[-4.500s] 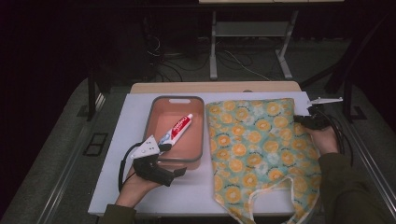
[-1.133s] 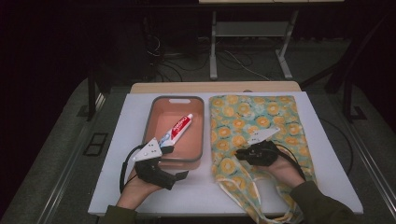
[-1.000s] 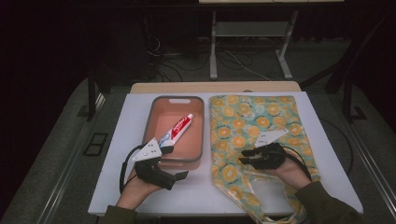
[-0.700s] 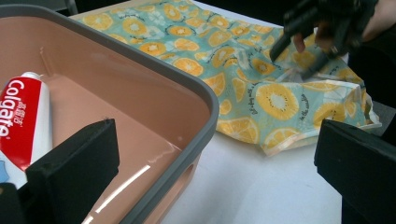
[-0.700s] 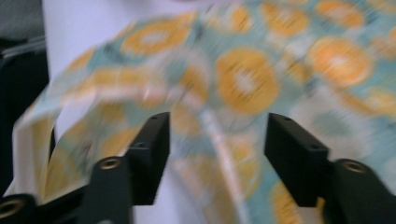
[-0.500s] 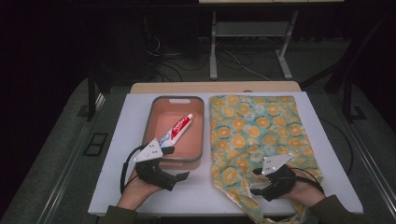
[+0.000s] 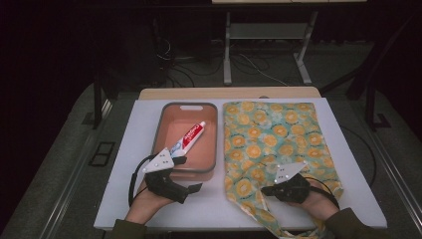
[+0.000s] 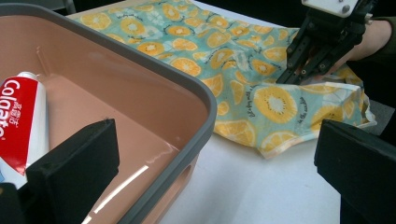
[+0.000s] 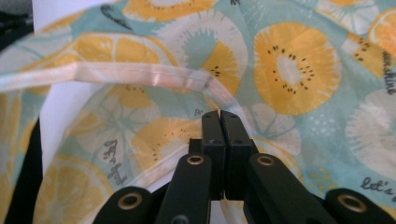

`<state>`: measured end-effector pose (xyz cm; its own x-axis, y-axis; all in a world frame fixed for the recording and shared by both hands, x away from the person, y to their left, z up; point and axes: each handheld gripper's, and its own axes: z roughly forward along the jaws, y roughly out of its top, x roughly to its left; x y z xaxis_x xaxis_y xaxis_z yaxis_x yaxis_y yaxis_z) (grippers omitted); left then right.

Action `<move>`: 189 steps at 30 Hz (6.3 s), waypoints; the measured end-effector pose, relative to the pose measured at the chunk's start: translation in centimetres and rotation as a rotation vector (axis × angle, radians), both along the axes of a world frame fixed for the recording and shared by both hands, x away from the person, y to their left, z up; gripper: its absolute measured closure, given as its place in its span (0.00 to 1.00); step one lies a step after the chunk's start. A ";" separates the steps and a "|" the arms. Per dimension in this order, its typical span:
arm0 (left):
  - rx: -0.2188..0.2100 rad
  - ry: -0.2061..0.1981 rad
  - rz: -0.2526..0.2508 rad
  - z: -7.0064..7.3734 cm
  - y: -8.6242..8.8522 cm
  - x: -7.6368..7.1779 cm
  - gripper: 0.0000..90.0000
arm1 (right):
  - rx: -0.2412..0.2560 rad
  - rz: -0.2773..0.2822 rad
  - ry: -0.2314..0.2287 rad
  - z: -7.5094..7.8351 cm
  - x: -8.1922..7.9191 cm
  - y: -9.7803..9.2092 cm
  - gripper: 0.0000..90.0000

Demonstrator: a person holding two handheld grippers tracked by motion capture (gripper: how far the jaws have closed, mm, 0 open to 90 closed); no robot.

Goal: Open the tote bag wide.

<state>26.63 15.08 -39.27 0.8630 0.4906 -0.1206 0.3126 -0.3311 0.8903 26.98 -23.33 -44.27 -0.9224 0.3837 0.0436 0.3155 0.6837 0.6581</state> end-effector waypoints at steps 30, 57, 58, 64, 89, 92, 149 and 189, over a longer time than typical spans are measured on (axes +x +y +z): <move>-0.011 -0.001 0.005 0.0 0.3 -0.2 0.00 | 0.161 -0.192 -0.033 4.9 2.8 0.8 0.50; -0.008 0.003 -0.001 -0.1 0.1 -0.2 0.00 | 0.017 0.213 0.091 1.2 -5.9 3.7 0.97; -0.007 0.003 -0.001 -0.1 0.1 -0.2 0.00 | 0.032 0.208 0.084 1.5 -5.8 3.5 0.97; -0.008 0.002 0.000 0.0 0.1 -0.1 0.00 | 0.154 0.132 0.023 4.3 -4.1 1.7 0.98; -0.012 0.010 0.004 -0.2 0.1 0.1 0.00 | 0.144 -0.425 -0.090 4.3 11.9 -6.1 0.98; -0.012 0.010 0.003 -0.2 0.1 0.1 0.00 | 0.103 -0.487 -0.063 2.7 13.2 -6.9 0.98; -0.005 0.013 -0.007 -0.3 -0.2 -0.1 0.00 | -0.016 -0.172 0.013 -0.1 4.6 -0.2 0.72; -0.007 0.010 -0.008 -0.1 -0.2 0.2 0.00 | 0.316 -0.423 -0.032 5.4 10.1 -6.1 0.99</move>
